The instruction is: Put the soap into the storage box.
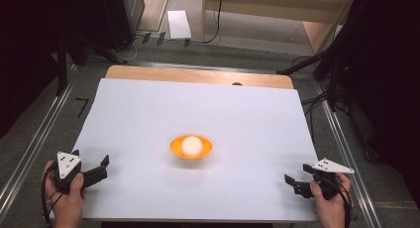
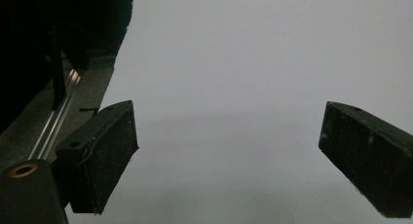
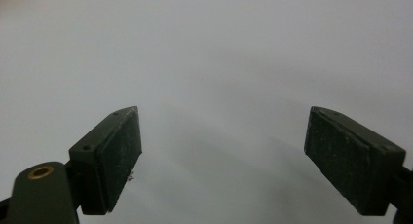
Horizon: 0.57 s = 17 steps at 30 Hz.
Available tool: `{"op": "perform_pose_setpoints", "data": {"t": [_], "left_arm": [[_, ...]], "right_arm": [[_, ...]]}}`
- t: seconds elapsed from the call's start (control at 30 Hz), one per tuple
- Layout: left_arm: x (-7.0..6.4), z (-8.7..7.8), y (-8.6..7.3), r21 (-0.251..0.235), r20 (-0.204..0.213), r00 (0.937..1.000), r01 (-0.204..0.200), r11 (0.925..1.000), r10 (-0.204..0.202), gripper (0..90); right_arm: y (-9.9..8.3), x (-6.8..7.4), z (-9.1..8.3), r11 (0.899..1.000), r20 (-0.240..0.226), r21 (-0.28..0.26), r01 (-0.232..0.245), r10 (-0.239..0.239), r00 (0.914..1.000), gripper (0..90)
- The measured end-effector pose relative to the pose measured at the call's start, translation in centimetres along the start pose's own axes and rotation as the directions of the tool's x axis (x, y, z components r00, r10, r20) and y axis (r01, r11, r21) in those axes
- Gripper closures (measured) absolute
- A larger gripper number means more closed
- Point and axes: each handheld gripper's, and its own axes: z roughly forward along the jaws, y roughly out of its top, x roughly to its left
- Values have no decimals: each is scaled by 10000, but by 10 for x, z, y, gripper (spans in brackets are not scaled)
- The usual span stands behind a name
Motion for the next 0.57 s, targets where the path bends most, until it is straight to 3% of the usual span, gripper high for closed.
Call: {"op": "perform_pose_setpoints", "data": {"t": [0.13,0.27,0.57], "left_arm": [[1,0,0,-32,30,10000,48,10000,-48,72],[3,-1,0,-75,117,9996,251,9997,-250,72],[3,-1,0,-63,125,9996,243,9997,-242,72]], "right_arm": [[-8,-3,-6,9988,1,-489,-90,90,10000,140],[-17,-5,-11,9950,282,-995,-112,141,9995,138],[-29,-10,-17,9867,191,-1496,-630,666,9976,138]]}}
